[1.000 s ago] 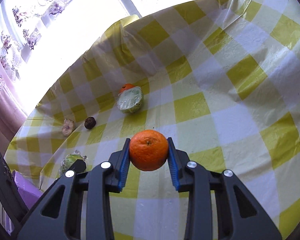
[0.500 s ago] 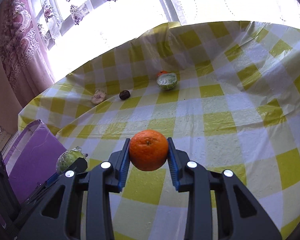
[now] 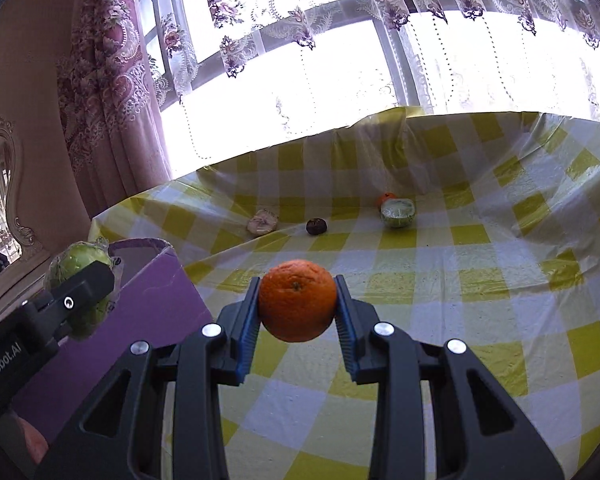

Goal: Organize fruits
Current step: 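Carry the cabbage and the orange toward the box, then open both grippers to drop the cabbage and orange into the box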

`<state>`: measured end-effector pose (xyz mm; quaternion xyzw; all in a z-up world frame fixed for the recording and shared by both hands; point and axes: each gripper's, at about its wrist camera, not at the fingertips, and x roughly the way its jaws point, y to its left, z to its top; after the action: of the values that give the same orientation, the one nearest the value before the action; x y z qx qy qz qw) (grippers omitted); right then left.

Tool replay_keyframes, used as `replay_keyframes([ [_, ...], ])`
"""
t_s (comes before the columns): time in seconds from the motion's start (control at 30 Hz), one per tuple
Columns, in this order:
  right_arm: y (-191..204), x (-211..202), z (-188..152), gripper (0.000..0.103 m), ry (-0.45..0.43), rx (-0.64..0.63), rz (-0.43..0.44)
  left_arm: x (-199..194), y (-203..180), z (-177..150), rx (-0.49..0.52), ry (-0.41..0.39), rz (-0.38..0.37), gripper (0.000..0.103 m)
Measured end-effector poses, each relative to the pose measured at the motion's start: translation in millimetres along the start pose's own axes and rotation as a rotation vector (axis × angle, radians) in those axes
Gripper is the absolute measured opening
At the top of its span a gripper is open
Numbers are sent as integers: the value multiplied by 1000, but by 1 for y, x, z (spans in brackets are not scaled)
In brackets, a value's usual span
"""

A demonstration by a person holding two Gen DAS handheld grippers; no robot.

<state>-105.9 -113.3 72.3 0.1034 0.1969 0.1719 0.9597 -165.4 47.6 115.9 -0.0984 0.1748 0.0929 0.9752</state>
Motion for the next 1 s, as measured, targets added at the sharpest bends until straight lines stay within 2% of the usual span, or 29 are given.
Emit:
replay_keyframes([
  [0.23,54,-21,11,35,-53,-98,96,-31,35,24,-34,-33,98,60],
  [0.53,122,-34,20,35,-75,-211,205,-63,83,40,-57,-65,203,60],
  [0.77,172,-25,18,35,-44,-301,262,-66,121,51,-59,-35,268,60],
  [1.0,218,-5,7,35,41,-408,288,-50,163,53,-82,33,329,60],
])
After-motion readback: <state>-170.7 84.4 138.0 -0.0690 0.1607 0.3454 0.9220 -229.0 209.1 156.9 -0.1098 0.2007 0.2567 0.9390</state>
